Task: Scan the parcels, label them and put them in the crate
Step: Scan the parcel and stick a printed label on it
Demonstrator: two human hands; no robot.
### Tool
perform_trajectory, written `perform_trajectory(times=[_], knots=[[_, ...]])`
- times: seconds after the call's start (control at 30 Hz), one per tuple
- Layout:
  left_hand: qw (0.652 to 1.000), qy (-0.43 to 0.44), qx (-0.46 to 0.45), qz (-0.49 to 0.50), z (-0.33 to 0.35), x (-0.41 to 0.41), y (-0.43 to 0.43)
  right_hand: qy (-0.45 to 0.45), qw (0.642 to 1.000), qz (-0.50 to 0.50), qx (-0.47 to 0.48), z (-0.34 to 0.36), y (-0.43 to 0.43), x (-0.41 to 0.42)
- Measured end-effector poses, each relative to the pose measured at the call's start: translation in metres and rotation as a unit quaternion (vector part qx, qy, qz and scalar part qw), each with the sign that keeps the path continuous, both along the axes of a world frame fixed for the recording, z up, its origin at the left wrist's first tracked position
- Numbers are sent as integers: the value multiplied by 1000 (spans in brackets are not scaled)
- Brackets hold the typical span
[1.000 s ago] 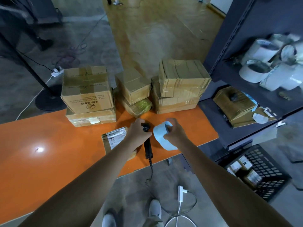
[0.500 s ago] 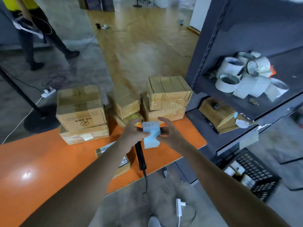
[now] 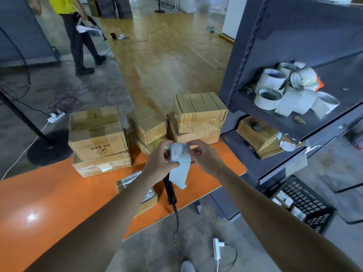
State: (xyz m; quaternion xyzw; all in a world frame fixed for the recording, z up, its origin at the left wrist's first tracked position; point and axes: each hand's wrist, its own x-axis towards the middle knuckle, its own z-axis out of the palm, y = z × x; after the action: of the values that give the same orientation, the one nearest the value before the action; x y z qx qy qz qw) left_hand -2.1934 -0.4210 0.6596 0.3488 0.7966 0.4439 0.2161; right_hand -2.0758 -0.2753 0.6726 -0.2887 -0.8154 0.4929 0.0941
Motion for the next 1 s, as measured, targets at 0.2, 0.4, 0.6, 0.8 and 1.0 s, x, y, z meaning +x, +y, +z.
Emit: perform_trajectory(times=[0.2, 0.4, 0.6, 0.8, 1.0], knots=[[1000, 29, -3, -10, 1, -1, 0, -15, 1000, -5, 7, 5, -1, -6], [1000, 5, 0, 3, 1, 0, 3, -19, 998, -17, 54, 10, -5, -12], [997, -67, 8, 39, 1, -1, 5, -38, 997, -40, 53, 4, -14, -18], [995, -80, -21, 57, 1, -2, 6, -55, 997, -55, 23, 0, -17, -21], [986, -146, -20, 79, -3, -2, 8, -54, 997, -56, 30, -1, -16, -23]])
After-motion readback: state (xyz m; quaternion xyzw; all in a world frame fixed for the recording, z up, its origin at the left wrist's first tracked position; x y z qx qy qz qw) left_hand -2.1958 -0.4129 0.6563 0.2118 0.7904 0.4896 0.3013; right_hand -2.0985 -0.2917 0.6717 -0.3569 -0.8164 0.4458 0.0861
